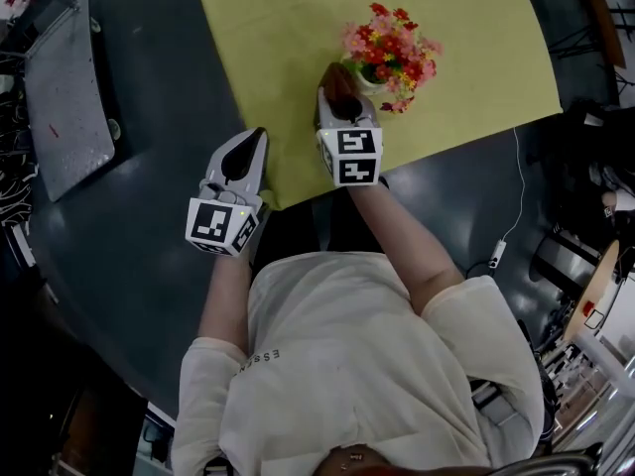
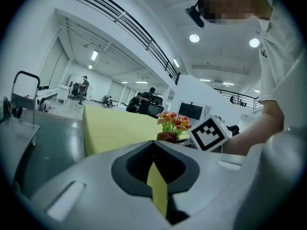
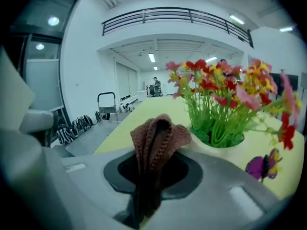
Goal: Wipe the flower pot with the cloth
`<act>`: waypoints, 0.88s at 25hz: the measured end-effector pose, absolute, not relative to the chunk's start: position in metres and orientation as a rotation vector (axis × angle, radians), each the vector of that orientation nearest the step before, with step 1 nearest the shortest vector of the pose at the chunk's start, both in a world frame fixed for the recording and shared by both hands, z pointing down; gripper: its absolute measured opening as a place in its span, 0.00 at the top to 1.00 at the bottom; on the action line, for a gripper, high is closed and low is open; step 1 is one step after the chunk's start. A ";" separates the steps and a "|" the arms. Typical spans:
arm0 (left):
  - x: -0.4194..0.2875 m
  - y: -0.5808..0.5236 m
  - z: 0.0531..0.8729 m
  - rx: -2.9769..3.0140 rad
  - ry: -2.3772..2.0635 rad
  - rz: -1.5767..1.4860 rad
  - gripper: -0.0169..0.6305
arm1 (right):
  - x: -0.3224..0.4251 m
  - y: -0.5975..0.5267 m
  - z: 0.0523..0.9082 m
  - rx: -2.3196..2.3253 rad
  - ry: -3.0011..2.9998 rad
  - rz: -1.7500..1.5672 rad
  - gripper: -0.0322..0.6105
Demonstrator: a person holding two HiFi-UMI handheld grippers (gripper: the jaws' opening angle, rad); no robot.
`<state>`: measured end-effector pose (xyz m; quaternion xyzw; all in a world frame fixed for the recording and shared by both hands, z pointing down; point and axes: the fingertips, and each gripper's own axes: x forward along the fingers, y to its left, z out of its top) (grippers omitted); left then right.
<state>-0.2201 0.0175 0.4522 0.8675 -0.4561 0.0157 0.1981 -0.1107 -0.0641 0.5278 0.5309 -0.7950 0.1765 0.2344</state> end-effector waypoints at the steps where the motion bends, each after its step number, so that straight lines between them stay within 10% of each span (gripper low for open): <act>1: -0.223 0.018 0.455 2.419 -1.276 0.046 0.95 | -0.111 -0.070 0.532 1.485 -2.164 0.534 0.86; 22: -0.186 0.010 0.467 2.426 -1.164 0.033 0.95 | -0.041 -0.028 0.551 1.652 -2.021 0.812 0.86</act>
